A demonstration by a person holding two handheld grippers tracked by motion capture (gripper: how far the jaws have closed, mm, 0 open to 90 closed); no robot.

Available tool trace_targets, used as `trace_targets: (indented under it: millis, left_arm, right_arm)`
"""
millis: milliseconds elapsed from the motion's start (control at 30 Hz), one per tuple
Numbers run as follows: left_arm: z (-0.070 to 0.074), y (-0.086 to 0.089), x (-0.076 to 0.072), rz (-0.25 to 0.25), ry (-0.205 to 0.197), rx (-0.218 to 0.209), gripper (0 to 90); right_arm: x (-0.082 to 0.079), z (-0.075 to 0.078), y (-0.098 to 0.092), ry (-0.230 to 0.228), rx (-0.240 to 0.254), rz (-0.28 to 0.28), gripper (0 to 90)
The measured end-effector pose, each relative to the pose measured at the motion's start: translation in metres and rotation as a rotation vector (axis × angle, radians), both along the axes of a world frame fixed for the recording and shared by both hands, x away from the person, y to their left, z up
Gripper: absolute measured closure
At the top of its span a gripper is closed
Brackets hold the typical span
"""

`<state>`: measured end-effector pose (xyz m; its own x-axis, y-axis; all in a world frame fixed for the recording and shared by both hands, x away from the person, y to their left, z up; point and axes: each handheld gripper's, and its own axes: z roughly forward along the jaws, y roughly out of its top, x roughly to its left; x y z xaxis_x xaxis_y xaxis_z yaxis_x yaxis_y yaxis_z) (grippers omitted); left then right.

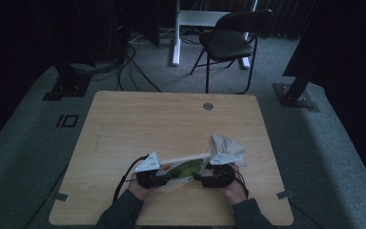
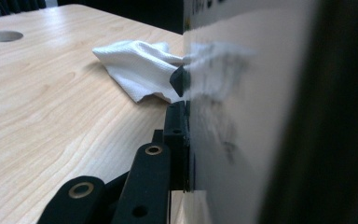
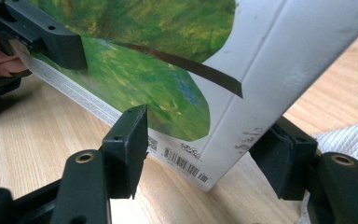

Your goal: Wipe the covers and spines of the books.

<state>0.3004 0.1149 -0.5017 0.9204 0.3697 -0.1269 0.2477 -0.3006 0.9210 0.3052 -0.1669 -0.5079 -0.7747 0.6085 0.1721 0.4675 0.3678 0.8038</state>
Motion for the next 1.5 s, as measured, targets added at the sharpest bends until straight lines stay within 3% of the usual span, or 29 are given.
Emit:
trace_targets:
  millis: [300,533,933,1233,1500]
  left_arm:
    - [0.004,0.005,-0.004,0.018,-0.006,0.01,78.0]
    - [0.01,0.012,-0.008,0.052,-0.037,0.022,78.0]
    - [0.01,0.014,-0.011,0.12,-0.09,0.09,77.9]
    - [0.011,0.018,-0.01,0.155,-0.112,0.102,77.9]
    - [0.011,0.018,-0.01,0.169,-0.126,0.116,77.9]
  right_arm:
    - [-0.001,0.007,-0.004,-0.037,0.006,-0.042,36.5]
    - [-0.001,0.017,-0.01,-0.079,-0.004,-0.086,28.1]
    - [0.007,0.03,-0.009,-0.172,-0.101,-0.172,17.6]
    - [0.018,0.023,-0.024,-0.158,-0.155,-0.275,11.6]
    - [0.032,0.01,-0.029,-0.128,-0.225,-0.357,12.8]
